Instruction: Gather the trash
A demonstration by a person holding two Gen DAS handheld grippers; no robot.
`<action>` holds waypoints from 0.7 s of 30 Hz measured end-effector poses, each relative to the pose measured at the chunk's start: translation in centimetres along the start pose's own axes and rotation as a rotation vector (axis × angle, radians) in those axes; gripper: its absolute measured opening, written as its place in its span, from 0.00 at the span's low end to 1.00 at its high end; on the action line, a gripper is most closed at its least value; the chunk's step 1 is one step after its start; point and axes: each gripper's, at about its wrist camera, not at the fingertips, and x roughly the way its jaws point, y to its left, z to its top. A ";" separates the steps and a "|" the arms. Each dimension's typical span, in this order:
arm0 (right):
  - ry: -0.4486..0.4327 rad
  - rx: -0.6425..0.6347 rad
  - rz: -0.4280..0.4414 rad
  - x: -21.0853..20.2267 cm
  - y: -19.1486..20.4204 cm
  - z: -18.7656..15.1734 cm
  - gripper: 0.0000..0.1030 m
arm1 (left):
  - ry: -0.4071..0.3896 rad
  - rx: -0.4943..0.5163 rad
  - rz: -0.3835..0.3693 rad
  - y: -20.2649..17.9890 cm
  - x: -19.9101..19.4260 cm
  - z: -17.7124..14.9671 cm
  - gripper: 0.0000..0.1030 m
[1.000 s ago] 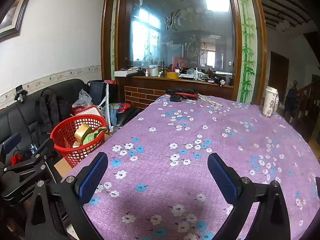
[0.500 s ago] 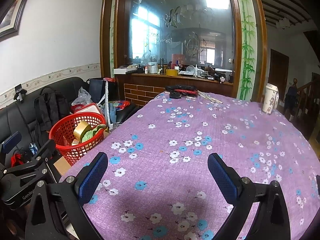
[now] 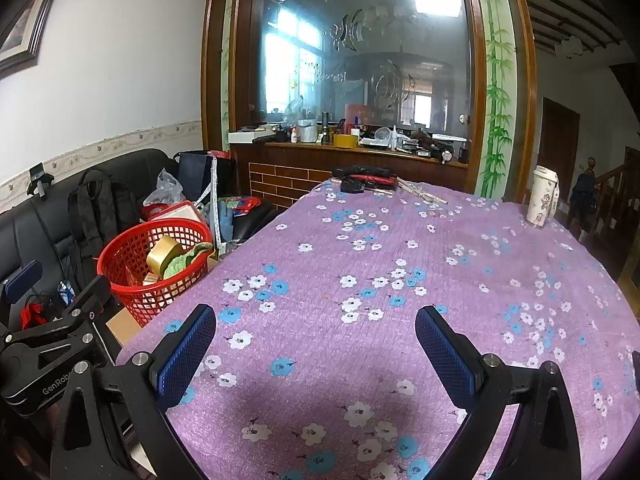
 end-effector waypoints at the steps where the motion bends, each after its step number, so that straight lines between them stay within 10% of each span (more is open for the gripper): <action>1: 0.001 0.001 -0.001 0.0 0.0 -0.1 0.98 | 0.001 0.002 0.001 0.0 0.0 0.0 1.00; 21: 0.015 0.003 0.001 0.2 -0.2 -0.3 0.98 | 0.017 0.009 -0.010 0.1 0.3 -0.1 1.00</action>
